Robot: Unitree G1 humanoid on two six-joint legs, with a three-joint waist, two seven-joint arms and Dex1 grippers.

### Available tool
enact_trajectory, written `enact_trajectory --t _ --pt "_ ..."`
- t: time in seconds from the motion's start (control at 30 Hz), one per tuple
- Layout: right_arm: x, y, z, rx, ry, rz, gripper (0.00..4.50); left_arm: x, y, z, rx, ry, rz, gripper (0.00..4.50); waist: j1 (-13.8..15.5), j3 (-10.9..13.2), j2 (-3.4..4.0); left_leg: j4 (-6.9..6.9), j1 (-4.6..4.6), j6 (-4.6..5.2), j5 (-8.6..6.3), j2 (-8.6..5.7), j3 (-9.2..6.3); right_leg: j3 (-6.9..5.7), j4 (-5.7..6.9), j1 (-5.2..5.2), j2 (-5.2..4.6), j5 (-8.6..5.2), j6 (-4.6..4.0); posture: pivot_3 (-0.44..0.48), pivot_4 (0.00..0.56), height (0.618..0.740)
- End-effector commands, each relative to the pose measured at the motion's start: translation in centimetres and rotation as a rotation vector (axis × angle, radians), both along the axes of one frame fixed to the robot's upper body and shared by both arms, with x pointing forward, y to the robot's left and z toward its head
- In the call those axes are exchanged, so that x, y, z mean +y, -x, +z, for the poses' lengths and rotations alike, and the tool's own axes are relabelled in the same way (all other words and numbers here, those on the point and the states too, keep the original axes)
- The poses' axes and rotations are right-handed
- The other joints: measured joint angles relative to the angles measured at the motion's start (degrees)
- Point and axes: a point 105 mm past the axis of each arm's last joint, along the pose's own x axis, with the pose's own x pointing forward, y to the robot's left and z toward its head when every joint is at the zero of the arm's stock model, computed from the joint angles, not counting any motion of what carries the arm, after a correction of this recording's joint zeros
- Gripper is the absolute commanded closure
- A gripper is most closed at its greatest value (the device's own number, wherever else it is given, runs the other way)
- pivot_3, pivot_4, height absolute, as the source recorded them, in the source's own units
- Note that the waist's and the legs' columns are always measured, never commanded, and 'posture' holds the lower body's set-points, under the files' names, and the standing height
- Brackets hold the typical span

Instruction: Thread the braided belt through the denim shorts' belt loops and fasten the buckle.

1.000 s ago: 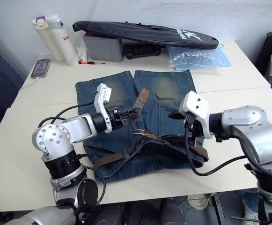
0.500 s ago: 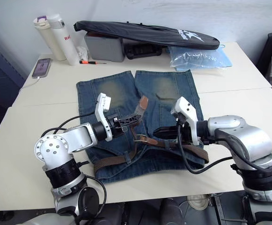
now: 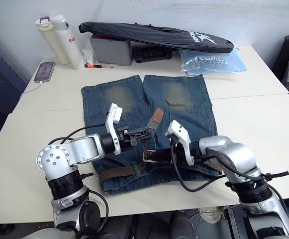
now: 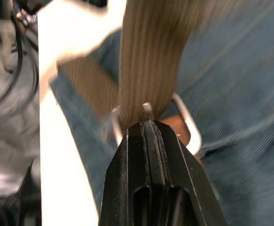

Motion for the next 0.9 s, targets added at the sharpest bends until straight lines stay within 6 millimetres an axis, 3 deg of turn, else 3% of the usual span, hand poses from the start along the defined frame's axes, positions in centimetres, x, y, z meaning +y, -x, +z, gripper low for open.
enact_trajectory --t 0.03,0.2,0.47,0.7,0.9 --pt "-0.1 0.2 -1.6 -0.027 0.075 0.016 4.45 -0.1 0.0 1.9 -0.048 0.042 -0.025 4.5 0.0 0.0 -0.01 0.0 0.01 -0.01 0.0 0.01 -0.01 0.0 0.0 0.0 0.01 0.0 0.0 0.0 0.15 0.74" --pt "-0.7 0.1 -3.2 -0.022 0.129 -0.005 4.45 0.7 -0.2 3.0 -0.064 0.065 -0.035 4.5 -0.1 0.0 -0.04 -0.04 0.05 -0.12 0.04 0.02 -0.01 0.0 0.01 0.0 0.02 0.0 0.0 0.0 0.15 0.74" --pt "-1.6 0.1 -4.3 -0.021 0.181 -0.012 4.45 3.7 -1.0 5.6 -0.092 0.098 -0.003 4.5 0.0 -0.1 -0.21 -0.06 0.31 -0.26 0.03 0.02 -0.05 0.01 0.02 0.24 0.01 0.0 0.0 0.0 0.15 0.74" --pt "-1.7 0.2 -4.3 -0.023 0.184 -0.011 4.45 4.7 -0.4 7.3 -0.111 0.133 -0.013 4.5 -0.1 -0.1 -0.26 -0.17 0.77 -0.36 -0.04 0.03 -0.06 0.0 -0.17 0.74 0.02 -0.01 -0.01 0.0 0.15 0.74" --pt "-1.4 -0.4 -2.3 -0.096 0.145 -0.01 4.45 4.1 0.6 6.3 -0.115 0.051 -0.057 4.5 -0.1 -0.1 -0.27 -0.21 0.85 -0.39 -0.05 0.04 -0.04 0.0 -0.39 0.78 0.03 -0.03 -0.03 0.0 0.15 0.74"
